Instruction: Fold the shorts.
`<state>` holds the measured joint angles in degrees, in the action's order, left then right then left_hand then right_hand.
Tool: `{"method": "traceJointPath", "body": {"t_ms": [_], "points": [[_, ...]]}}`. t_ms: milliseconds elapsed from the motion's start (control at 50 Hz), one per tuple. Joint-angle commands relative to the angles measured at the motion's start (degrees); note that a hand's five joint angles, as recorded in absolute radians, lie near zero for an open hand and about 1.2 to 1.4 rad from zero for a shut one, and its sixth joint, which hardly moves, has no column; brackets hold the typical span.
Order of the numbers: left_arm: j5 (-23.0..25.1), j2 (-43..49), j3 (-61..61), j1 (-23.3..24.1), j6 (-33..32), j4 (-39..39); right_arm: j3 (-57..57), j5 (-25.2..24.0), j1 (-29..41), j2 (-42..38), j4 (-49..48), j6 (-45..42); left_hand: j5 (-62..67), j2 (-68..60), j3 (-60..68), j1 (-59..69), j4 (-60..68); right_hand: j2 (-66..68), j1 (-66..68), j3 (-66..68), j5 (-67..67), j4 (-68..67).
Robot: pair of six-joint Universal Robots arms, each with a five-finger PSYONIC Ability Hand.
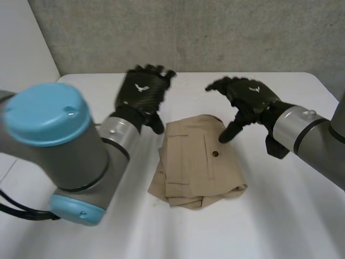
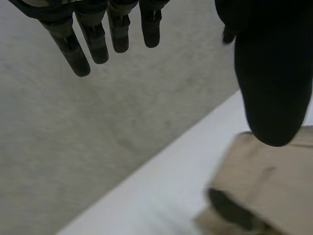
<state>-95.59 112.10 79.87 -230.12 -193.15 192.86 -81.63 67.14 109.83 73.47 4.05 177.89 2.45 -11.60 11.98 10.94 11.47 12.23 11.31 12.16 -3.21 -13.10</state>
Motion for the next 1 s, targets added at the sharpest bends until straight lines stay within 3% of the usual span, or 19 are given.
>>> {"method": "traceJointPath", "body": {"t_ms": [20, 300, 400, 460, 660, 840, 1000], "points": [[1.98, 11.71, -8.93, 5.02, 5.59, -6.17, 0.24, 6.42, -0.06, -6.05, 2.63, -9.49, 0.12, -0.97, 0.59, 1.63, 1.10, -2.23, -1.31, -2.16, 3.21, 3.10], [1.20, 17.53, -11.76, 6.00, 7.70, -14.43, -4.06, 7.40, 0.64, -7.81, -1.06, -13.18, 2.31, -3.16, 2.78, 3.82, 3.29, -2.23, -1.31, -2.16, 3.21, 3.10], [-1.78, 18.67, -12.20, 5.56, 7.26, -18.21, -3.45, 7.31, 0.65, -9.66, -1.86, -13.36, 2.31, -3.16, 2.78, 3.82, 3.29, -2.23, -1.31, -2.16, 3.21, 3.10], [-3.46, 19.11, -12.64, 5.12, 6.12, -18.22, -2.92, 7.31, 0.82, -11.06, -1.94, -14.14, 2.31, -3.16, 2.78, 3.82, 3.29, -2.23, -1.31, -2.16, 3.21, 3.10], [-6.72, 23.51, -14.66, 3.01, -6.71, -18.48, 0.24, 7.66, 2.58, -15.98, -1.68, -18.10, 1.63, -2.49, 2.10, 3.14, 2.62, -2.23, -1.31, -2.16, 3.21, 3.10], [-6.54, 23.77, -14.66, 2.75, -7.33, -18.13, 2.35, 8.63, 2.84, -20.91, -1.59, -22.23, 1.30, -2.15, 1.77, 2.81, 2.28, -2.23, -1.31, -2.16, 3.21, 3.10], [-6.01, 19.84, -14.22, 3.54, -6.98, -18.04, 4.55, 8.63, 2.84, -17.05, -1.33, -22.33, 0.79, -1.65, 1.26, 2.30, 1.78, -2.23, -1.31, -2.16, 3.21, 3.10]]}}
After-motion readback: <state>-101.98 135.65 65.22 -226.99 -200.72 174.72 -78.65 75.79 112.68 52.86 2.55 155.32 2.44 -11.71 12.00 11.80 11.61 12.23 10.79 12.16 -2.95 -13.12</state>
